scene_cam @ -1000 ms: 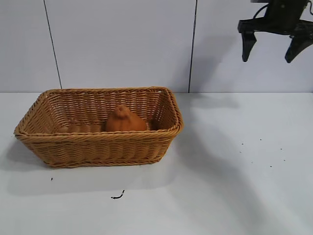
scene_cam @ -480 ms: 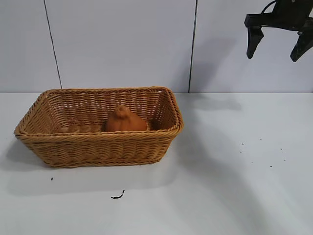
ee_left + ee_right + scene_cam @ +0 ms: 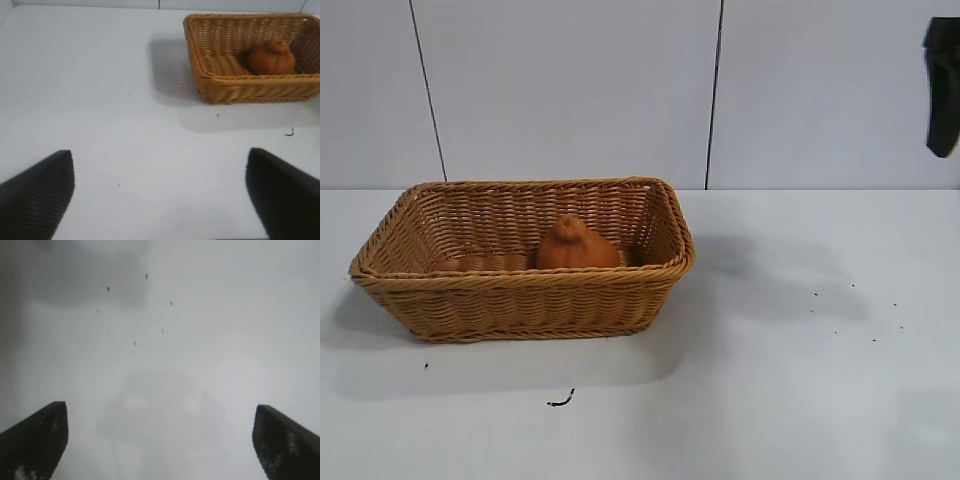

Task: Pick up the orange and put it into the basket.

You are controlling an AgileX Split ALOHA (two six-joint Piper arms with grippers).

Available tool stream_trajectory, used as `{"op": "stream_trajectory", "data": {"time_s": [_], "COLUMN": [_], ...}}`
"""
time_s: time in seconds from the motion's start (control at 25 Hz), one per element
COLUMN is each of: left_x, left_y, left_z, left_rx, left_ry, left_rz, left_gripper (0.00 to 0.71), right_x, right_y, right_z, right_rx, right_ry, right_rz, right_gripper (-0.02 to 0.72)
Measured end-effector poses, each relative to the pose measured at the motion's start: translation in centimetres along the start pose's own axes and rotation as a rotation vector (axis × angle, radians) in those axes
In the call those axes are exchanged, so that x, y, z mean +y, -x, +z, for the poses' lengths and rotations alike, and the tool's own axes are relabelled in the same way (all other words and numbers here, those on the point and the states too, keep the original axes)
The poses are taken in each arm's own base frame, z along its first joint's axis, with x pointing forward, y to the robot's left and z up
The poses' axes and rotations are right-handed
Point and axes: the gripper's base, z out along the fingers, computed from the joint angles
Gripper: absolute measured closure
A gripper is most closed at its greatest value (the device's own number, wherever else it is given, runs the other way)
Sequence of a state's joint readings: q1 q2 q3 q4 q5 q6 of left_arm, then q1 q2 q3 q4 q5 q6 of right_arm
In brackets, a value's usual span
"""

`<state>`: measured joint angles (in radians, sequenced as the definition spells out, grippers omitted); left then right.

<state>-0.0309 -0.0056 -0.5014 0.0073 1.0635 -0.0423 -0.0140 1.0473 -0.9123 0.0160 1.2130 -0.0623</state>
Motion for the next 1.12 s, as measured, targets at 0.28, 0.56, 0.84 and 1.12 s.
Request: {"op": "stream_trajectory", "data": {"time_s": [0.28,0.56,0.84,1.12], "left_x": [0.0,0.0,0.0,0.0], "left_y": [0.0,0.0,0.0,0.0], "left_z": [0.0,0.0,0.0,0.0], "left_rx": [0.0,0.0,0.0,0.0], "left_ry": [0.0,0.0,0.0,0.0], "left_rz": [0.0,0.0,0.0,0.0], "left_gripper": [0.044,0.044,0.044,0.044], "right_x": [0.6,1.0,1.4,1.5], "right_y": [-8.4,-14.4,-17.4,-17.5], "right_z": [-1.5,-0.9,-2.3,-2.3], "right_rx": [-0.328,-0.58,-0.818,-0.824], "right_ry": [-0.002,-0.008,0.011,0.013], "right_rz": [0.003,0.0,-0.001,-0.001], "right_gripper": [0.01,0.01,0.01,0.01]}}
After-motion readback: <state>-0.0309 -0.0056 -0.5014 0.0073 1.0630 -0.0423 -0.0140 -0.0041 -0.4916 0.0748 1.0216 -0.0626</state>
